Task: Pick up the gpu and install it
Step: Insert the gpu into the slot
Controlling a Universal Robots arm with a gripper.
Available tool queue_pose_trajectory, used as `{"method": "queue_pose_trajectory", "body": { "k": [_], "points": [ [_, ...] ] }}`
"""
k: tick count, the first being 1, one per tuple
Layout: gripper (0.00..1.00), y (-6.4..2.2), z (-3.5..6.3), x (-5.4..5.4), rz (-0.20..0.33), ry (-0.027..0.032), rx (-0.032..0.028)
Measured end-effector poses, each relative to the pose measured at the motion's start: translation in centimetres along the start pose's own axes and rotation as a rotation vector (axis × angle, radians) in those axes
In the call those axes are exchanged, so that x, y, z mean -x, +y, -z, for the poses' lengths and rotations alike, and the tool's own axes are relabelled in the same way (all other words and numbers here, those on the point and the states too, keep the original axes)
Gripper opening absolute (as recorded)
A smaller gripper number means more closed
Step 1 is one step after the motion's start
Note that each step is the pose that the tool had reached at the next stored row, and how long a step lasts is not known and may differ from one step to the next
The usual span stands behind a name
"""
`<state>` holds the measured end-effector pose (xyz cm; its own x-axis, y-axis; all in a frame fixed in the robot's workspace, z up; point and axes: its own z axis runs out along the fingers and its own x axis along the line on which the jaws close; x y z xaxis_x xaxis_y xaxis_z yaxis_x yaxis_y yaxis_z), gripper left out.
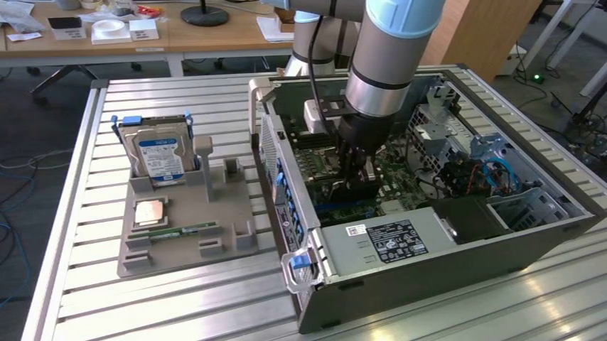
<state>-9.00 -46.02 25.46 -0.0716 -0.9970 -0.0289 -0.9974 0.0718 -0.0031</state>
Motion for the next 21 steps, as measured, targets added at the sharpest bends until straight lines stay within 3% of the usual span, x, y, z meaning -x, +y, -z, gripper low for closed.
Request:
{"method": "queue_pose_trajectory", "body": {
  "k": [6, 9, 21],
  "points": [
    [0.35, 0.00, 0.01, 0.00, 0.000, 0.0001, 0.0001],
    [0.47, 0.00, 0.01, 0.00, 0.000, 0.0001, 0.0001],
    [0.47, 0.00, -0.09, -0.06, 0.000, -0.0002, 0.0001]
  ]
}}
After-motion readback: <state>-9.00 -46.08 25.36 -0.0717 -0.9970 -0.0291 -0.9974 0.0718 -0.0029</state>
